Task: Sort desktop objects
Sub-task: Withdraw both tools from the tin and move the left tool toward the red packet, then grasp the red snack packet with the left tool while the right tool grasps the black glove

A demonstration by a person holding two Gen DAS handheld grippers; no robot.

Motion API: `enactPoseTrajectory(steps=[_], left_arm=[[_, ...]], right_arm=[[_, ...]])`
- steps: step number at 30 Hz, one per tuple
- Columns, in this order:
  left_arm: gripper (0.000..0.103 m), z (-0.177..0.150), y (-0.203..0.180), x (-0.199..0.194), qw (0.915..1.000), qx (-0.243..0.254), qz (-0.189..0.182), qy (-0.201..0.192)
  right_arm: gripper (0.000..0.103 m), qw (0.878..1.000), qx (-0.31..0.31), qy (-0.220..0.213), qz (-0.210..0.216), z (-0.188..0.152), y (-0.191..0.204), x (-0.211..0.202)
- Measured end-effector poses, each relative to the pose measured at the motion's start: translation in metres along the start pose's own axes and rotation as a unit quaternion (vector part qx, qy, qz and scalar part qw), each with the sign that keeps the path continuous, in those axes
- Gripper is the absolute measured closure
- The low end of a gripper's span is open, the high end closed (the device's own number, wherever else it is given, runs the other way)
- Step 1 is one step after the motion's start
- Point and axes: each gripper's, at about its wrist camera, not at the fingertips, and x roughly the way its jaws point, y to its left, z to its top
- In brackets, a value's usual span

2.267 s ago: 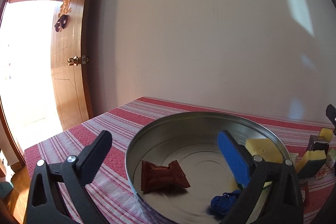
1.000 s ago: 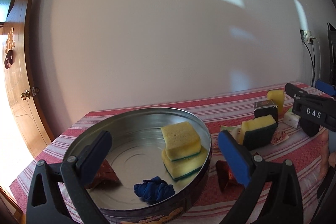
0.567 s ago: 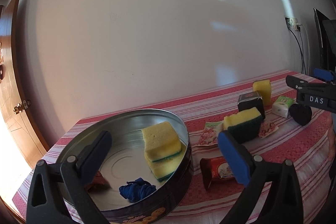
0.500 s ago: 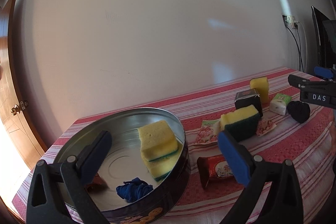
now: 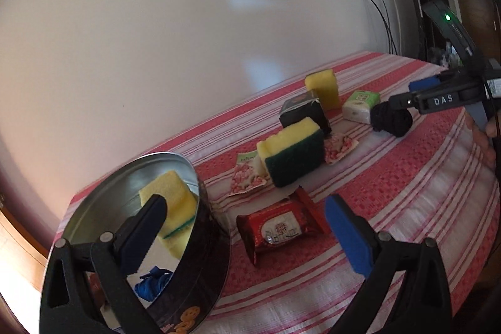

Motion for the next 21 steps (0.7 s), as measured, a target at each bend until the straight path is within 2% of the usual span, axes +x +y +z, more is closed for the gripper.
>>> enactPoseTrajectory(steps=[4, 6, 7, 8, 12, 16, 17, 18, 20, 21], left_arm=[[0.001, 0.009, -0.003, -0.001, 0.9992, 0.037, -0.01, 0.012], [0.001, 0.012, -0.006, 0.0, 0.9973, 0.071, -0.005, 0.018], [0.001, 0.013, -0.01, 0.004, 0.9952, 0.094, -0.004, 0.024], [0.001, 0.013, -0.014, 0.006, 0.9924, 0.118, -0.007, 0.032], [0.001, 0.011, -0.036, 0.019, 0.9719, 0.218, -0.049, 0.073], [0.001, 0.009, -0.049, 0.033, 0.9448, 0.286, -0.113, 0.113], [0.002, 0.009, -0.049, 0.04, 0.9396, 0.292, -0.122, 0.131], [0.002, 0.012, -0.047, 0.045, 0.9379, 0.286, -0.135, 0.142], [0.014, 0.022, -0.04, 0.053, 0.9356, 0.266, -0.163, 0.164], [0.015, 0.026, -0.037, 0.057, 0.9346, 0.263, -0.164, 0.175]], right_arm=[[0.03, 0.999, -0.044, 0.024, 0.004, 0.001, 0.025, 0.013], [0.039, 0.998, -0.049, 0.048, 0.015, 0.001, 0.031, 0.024], [0.051, 0.997, -0.05, 0.058, 0.025, 0.001, 0.033, 0.027], [0.051, 0.996, -0.049, 0.063, 0.027, 0.001, 0.033, 0.03], [0.052, 0.996, -0.046, 0.06, 0.037, 0.002, 0.032, 0.028], [0.052, 0.995, -0.032, 0.051, 0.085, 0.002, 0.027, 0.02], [0.052, 0.994, -0.028, 0.051, 0.089, 0.002, 0.025, 0.02], [0.052, 0.994, -0.025, 0.053, 0.093, 0.002, 0.026, 0.021], [0.052, 0.993, -0.019, 0.057, 0.104, 0.003, 0.025, 0.023], [0.052, 0.992, -0.017, 0.059, 0.109, 0.003, 0.024, 0.023]])
